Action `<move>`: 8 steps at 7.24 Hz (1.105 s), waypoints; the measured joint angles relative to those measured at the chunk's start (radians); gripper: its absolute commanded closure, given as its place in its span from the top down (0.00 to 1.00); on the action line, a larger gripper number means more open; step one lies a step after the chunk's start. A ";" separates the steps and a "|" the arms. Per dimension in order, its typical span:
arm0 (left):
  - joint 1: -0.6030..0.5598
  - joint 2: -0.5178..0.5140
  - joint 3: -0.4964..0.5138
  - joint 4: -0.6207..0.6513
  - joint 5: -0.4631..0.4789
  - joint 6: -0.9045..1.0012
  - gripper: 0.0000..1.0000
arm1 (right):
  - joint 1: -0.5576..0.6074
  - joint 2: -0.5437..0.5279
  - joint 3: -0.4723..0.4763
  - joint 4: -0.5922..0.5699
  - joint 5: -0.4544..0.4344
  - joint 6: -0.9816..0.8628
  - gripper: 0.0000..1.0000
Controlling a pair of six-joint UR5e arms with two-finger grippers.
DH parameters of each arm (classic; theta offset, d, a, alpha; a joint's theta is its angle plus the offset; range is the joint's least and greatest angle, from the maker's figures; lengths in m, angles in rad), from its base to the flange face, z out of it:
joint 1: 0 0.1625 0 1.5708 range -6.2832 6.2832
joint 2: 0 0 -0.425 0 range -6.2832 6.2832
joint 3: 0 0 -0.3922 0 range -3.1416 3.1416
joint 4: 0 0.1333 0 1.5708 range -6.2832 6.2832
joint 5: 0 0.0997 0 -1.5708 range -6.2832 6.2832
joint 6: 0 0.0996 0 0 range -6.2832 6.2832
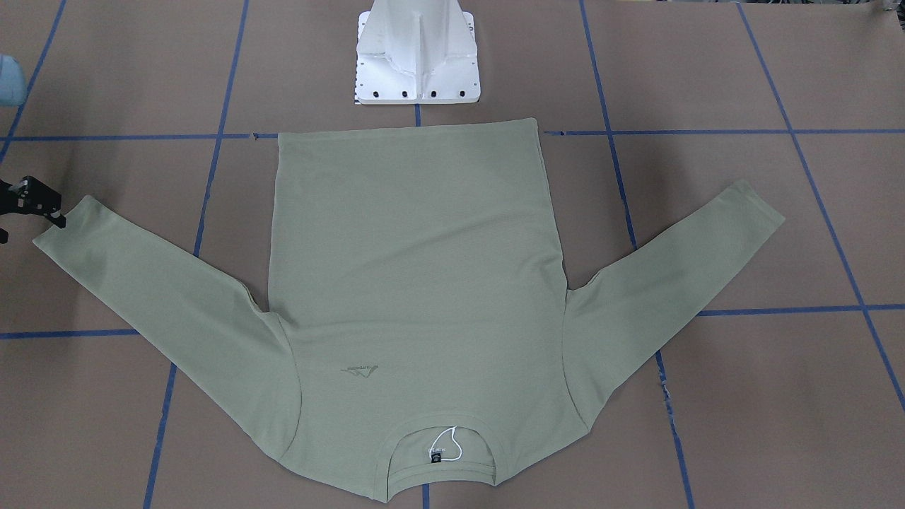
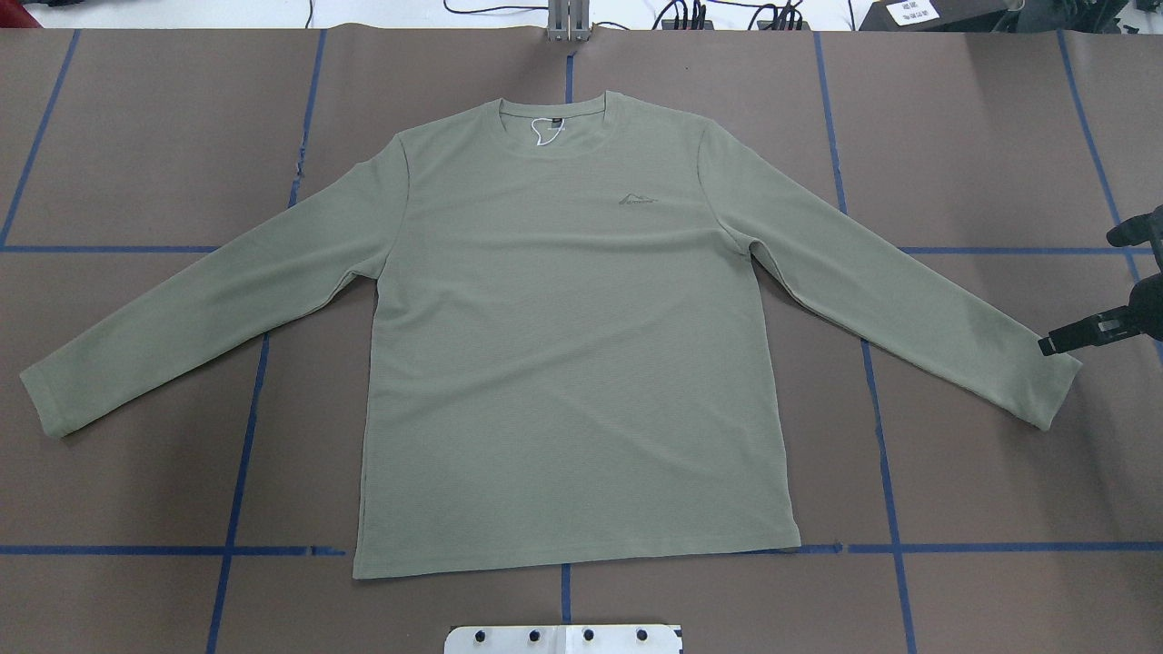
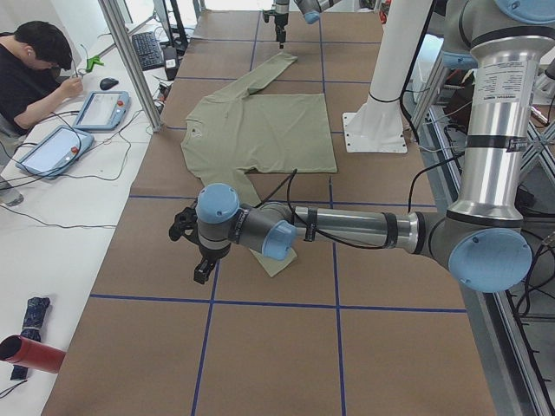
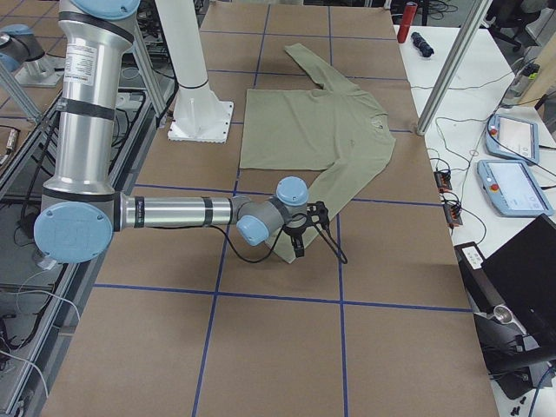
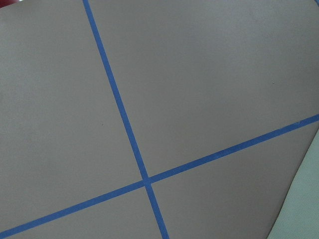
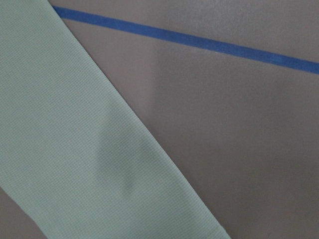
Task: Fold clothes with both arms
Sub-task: 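Lower the right gripper onto the sleeve cuff nearest it and grasp it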
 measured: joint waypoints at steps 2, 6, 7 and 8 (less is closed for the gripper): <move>0.000 0.000 -0.001 -0.001 -0.001 -0.001 1.00 | -0.045 -0.007 -0.009 0.006 -0.016 0.021 1.00; 0.000 0.000 -0.004 -0.001 -0.001 -0.001 1.00 | -0.078 -0.048 -0.048 0.122 -0.046 0.054 1.00; 0.000 0.000 -0.006 -0.002 -0.002 -0.001 1.00 | -0.079 -0.050 -0.058 0.127 -0.047 0.055 1.00; 0.000 0.000 -0.007 -0.002 -0.002 -0.001 1.00 | -0.082 -0.050 -0.069 0.129 -0.048 0.054 1.00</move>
